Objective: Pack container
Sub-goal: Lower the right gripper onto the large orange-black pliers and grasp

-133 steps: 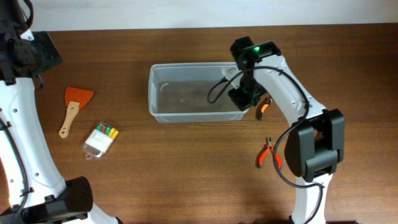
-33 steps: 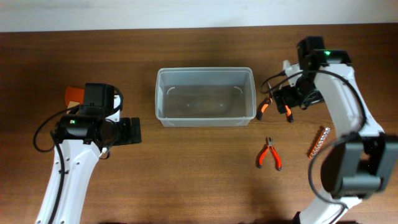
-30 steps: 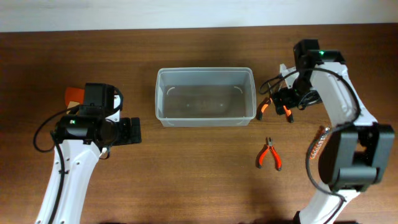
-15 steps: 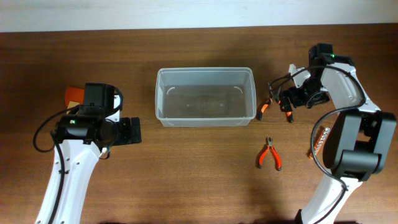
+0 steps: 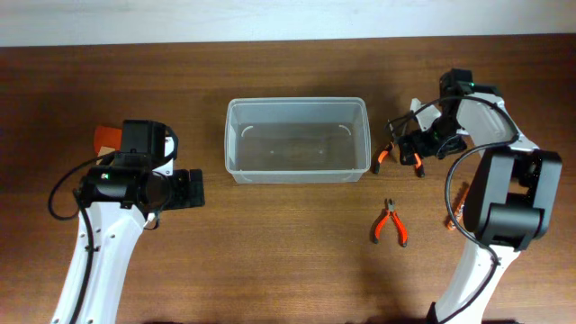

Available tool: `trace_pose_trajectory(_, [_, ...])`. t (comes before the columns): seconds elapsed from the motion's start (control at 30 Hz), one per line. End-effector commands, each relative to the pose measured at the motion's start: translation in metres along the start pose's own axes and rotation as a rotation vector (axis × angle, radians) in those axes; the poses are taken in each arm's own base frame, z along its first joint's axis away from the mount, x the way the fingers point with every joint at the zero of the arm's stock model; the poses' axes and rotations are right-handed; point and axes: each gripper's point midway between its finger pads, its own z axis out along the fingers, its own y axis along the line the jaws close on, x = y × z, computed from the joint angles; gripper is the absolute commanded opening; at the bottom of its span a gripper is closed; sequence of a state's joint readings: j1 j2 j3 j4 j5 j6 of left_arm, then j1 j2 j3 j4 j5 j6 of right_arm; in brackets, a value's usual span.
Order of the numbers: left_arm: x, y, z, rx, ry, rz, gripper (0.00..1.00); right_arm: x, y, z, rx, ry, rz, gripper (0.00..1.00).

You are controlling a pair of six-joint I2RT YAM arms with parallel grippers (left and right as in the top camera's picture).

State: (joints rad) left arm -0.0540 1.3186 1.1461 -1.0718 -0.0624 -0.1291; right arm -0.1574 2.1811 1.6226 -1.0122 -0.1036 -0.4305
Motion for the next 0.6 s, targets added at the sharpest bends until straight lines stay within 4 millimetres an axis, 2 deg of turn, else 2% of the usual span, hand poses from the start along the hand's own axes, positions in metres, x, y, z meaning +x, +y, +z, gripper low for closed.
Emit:
trace_pose_trajectory(0.0, [-0.0003,-0.0006,0.0007,0.006,0.000,-0.019,0.99,0.0064,0.0067,0.0192,-0.049,0.037,-0.009,0.93])
trace_pose_trajectory(0.2, [-0.0004,-0.0006,0.0007,0.006,0.000,-0.019,0.99,0.0060,0.0094,0.0241,-0.069,0.038,-0.007,0.85])
trace_pose_trajectory(0.33, [-0.0005,-0.0007,0.0007,0.007,0.000,-0.018,0.99,0.0060,0.0094,0.0243,-0.070,0.038,-0.007,0.70])
trace_pose_trajectory(0.4, [-0.0007,-0.0007,0.0007,0.007,-0.001,-0.019,0.99,0.0061,0.0095,0.0241,-0.070,0.038,-0.007,0.66])
trace_pose_trajectory(0.5, [-0.0009,-0.0008,0.0007,0.007,-0.002,-0.019,0.99,0.0060,0.0093,0.0241,-0.069,0.038,0.000,0.66])
trace_pose_trajectory(0.57, [-0.0009,-0.0006,0.0007,0.007,-0.002,-0.019,0.99,0.0068,0.0078,0.0242,-0.060,0.042,0.001,0.71])
